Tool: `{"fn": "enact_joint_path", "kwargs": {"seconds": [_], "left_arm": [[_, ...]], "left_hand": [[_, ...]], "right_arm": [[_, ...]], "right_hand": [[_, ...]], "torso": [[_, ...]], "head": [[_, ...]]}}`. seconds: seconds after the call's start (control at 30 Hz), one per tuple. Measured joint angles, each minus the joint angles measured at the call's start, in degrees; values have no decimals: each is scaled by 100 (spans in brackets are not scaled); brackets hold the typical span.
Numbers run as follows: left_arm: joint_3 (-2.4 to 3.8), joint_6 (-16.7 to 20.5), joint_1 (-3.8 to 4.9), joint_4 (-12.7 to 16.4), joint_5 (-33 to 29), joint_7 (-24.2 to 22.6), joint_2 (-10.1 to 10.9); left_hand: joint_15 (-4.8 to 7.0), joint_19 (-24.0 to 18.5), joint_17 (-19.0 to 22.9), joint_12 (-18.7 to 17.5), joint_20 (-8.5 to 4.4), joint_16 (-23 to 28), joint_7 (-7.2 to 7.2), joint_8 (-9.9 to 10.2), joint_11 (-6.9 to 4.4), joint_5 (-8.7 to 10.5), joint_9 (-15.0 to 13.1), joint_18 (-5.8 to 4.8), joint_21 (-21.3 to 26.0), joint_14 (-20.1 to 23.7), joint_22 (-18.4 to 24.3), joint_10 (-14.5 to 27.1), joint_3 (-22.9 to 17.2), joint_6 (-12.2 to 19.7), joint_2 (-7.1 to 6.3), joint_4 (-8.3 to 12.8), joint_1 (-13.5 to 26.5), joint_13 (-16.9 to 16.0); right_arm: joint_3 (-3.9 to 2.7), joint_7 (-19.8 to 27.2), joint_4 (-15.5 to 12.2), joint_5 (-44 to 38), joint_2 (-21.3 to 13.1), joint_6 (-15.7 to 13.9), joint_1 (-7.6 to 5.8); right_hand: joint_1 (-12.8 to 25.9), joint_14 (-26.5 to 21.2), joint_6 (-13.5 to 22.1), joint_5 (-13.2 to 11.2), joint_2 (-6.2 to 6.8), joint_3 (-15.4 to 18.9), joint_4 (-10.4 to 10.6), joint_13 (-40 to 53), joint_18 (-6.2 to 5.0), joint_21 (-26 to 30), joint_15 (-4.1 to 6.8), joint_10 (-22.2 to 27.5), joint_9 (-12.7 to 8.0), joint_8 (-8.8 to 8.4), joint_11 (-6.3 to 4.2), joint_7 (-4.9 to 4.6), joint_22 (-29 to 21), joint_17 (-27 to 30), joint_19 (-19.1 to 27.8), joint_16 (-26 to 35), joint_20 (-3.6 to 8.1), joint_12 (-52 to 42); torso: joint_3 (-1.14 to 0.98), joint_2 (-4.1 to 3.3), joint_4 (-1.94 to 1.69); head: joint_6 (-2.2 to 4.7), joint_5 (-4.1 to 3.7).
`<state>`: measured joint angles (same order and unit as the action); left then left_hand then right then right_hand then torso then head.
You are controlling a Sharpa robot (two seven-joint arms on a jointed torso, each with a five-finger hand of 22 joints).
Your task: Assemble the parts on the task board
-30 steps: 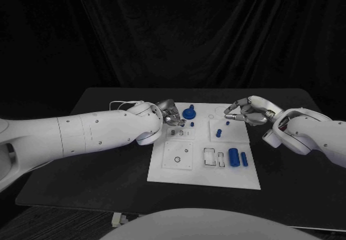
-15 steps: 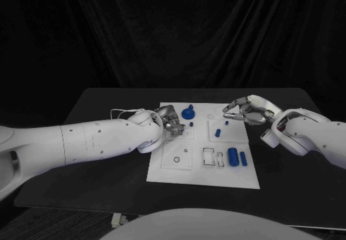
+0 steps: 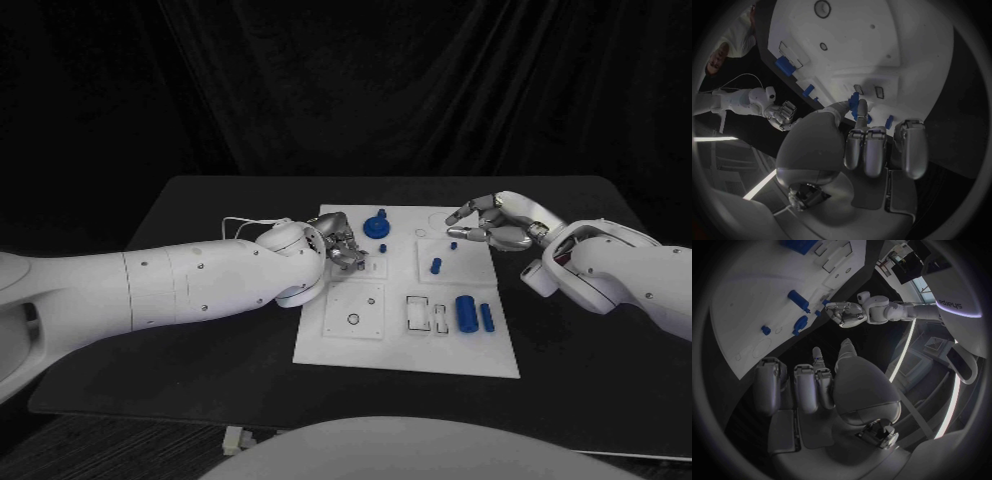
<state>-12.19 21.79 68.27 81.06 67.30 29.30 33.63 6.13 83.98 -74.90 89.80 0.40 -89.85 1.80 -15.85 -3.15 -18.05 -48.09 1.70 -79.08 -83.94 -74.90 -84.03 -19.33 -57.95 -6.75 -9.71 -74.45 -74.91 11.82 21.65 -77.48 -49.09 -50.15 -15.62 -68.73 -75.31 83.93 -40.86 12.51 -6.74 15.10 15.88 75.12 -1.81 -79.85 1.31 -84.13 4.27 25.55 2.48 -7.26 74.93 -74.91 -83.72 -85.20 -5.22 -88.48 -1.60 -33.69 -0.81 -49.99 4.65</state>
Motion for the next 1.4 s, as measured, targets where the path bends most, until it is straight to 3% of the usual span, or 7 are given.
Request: {"fn": "enact_joint_path", "kwargs": {"seconds": [0.1, 0.2, 0.3, 0.63, 1.4], "left_arm": [[0, -50, -3, -7, 31, 52, -5], [0, -99, -4, -20, 53, 93, -21], [0, -142, -6, -30, 68, 125, -40], [10, -232, -8, -53, 103, 178, -82], [11, -239, -16, -96, 128, 175, -137]], "left_hand": [[0, 0, 0, 0, 0, 0, -17, 0, 0, 178, 1, 0, 0, 0, 0, 0, -1, 1, 23, 1, 23, 0], [0, 0, 0, 0, 0, 0, -19, 2, 0, 320, 20, 0, 0, 0, 0, 0, -142, 2, 6, 142, 56, 0], [0, 0, 0, 0, 0, 0, -18, 2, 0, 364, 34, 92, 0, 0, 0, 0, -143, 2, 7, 142, 68, 0], [0, 0, 0, 0, 0, 0, -28, 27, 0, 612, 36, 93, 20, 0, 0, 0, -166, -9, 23, 165, 99, 0], [0, 0, 0, 0, 0, 0, -44, 34, 0, 778, 63, 92, 42, 0, 0, 0, -118, -30, 23, 144, 113, 0]], "right_arm": [[0, 1, 3, 0, 0, -2, 13], [0, 2, 12, 0, 1, -2, 20], [0, 3, 23, 0, 4, -2, 24], [0, 4, 44, 0, 8, -2, 28], [0, 6, 73, 0, 14, -4, 31]], "right_hand": [[-12, 0, 0, 11, 11, 0, 0, -1, 0, 8, 0, 0, -4, 0, 0, 0, 0, 0, 11, 0, -11, 0], [-12, 0, 0, 11, 12, 0, 0, -2, 0, 8, 0, 0, -4, 0, 0, 0, 0, 0, 10, 0, -11, -1], [-11, 0, 0, 11, 12, 0, 0, -4, 0, 8, 0, 0, -4, 0, 0, 0, -1, 0, 11, 0, -11, -2], [-10, 0, 0, 10, 13, 0, 0, -7, 0, 8, -1, 0, -3, 0, 0, 0, -1, 0, 10, 23, -10, -7], [-11, 0, 0, 10, 12, 0, 0, 0, 0, 8, -1, 0, -3, 0, 0, 0, -2, 0, 10, 23, -11, 11]], "torso": [[0, 1, -1], [0, 1, -2], [0, -1, -2], [3, -10, -4], [8, -12, -5]], "head": [[0, 0], [0, -1], [0, -4], [0, -8], [0, -9]]}}
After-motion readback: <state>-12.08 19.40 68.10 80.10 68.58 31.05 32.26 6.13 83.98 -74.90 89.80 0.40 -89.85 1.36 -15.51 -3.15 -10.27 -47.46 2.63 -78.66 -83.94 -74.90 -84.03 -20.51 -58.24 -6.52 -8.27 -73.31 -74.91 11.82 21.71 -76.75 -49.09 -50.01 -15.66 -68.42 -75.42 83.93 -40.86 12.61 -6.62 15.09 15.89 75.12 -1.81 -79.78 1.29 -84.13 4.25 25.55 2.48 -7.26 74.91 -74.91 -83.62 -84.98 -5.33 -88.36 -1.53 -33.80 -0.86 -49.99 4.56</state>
